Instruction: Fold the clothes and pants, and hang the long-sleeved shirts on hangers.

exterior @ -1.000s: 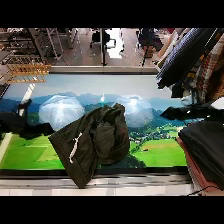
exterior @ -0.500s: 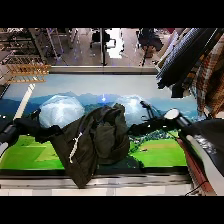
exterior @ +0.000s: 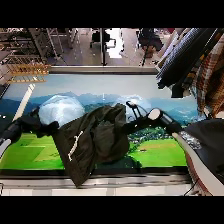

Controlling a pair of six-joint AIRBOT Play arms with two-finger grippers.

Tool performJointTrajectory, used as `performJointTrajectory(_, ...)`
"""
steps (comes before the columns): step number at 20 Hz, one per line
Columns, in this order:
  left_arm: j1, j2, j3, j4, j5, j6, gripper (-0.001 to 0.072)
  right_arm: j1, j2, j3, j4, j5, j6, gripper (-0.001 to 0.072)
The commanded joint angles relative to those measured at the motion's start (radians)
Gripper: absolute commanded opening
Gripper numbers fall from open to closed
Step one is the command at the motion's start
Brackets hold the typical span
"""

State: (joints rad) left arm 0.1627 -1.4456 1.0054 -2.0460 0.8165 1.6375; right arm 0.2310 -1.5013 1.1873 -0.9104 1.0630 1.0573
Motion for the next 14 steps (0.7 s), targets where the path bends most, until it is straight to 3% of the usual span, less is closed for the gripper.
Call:
performJointTrajectory(1, 0.039, 0.083, 0.123, 0.000, 0.077, 0.091, 0.0013, -0.035, 0.073, 0.234, -0.432, 0.327, 0.170, 0.0023)
performJointTrajectory(4, 0.091, 0.108, 0.220, 0.006, 0.307, 0.144, 0.0015, -0.060, 0.187, 0.448, -0.504, 0.434, 0.180, 0.0023)
performJointTrajectory(5, 0.096, 0.098, 0.212, 0.010, 0.363, 0.143, 0.0066, -0.060, 0.215, 0.489, -0.500, 0.412, 0.180, 0.0023)
performJointTrajectory(7, 0.084, 0.067, 0.159, 0.002, 0.425, 0.143, 0.0542, -0.056, 0.238, 0.528, -0.463, 0.371, 0.180, 0.0024)
performJointTrajectory(8, 0.071, 0.051, 0.122, 0.002, 0.423, 0.138, 0.0580, -0.056, 0.235, 0.528, -0.439, 0.363, 0.181, 0.0024)
performJointTrajectory(14, -0.002, -0.031, 0.030, -0.051, 0.207, 0.133, 0.0580, -0.056, 0.183, 0.521, -0.400, 0.356, 0.182, 0.0024)
